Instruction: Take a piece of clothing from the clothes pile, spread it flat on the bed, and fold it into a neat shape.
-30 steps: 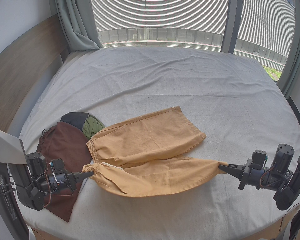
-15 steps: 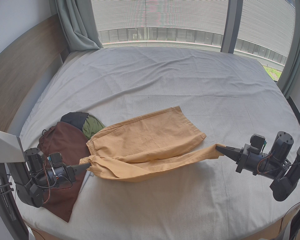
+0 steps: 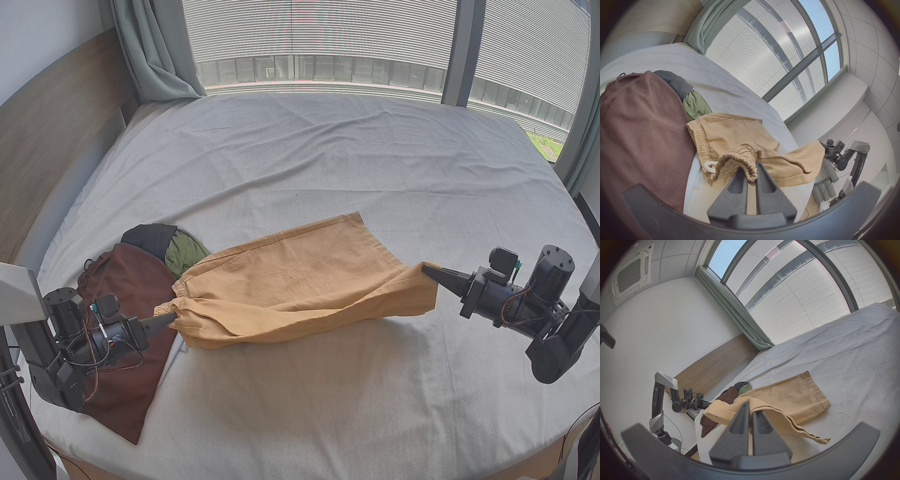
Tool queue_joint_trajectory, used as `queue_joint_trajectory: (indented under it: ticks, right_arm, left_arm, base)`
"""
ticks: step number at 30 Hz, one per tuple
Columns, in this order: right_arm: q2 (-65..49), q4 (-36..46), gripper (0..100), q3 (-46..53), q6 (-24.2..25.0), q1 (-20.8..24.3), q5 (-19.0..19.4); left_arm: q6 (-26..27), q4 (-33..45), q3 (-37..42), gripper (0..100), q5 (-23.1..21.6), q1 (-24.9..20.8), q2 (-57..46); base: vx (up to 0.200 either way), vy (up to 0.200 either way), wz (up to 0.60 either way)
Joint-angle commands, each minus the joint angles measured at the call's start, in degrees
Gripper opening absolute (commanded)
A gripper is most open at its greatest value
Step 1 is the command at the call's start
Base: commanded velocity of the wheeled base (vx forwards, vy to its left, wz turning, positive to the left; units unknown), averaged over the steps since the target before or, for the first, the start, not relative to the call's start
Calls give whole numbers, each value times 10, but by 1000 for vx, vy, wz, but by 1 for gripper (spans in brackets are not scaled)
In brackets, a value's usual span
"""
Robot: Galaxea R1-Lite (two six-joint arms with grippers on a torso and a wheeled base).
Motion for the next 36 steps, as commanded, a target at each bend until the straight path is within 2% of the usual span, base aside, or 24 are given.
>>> queue_joint_trajectory:
  ticks: [1, 9, 20, 27, 36]
  right_arm:
    - [21, 1, 0, -28, 5, -1, 0]
    - [20, 60, 0, -94, 11, -1, 0]
    - [46, 154, 0, -216, 30, -1, 0]
    - [81, 175, 0, -273, 44, -9, 0]
    - [118, 181, 0, -331, 62, -19, 2]
  left_arm:
    - [-3, -1, -4, 0, 0, 0, -6]
    - [-12, 0, -6, 0, 1, 0, -7]
    - [-26, 0, -23, 0, 31, -3, -1]
    - [-46, 0, -33, 0, 44, -4, 1]
    - [-44, 0, -37, 0, 58, -8, 11]
  base:
    - [0, 0, 0]
    - [0, 0, 0]
    - [0, 0, 0]
    - [0, 0, 0]
    - [0, 0, 0]
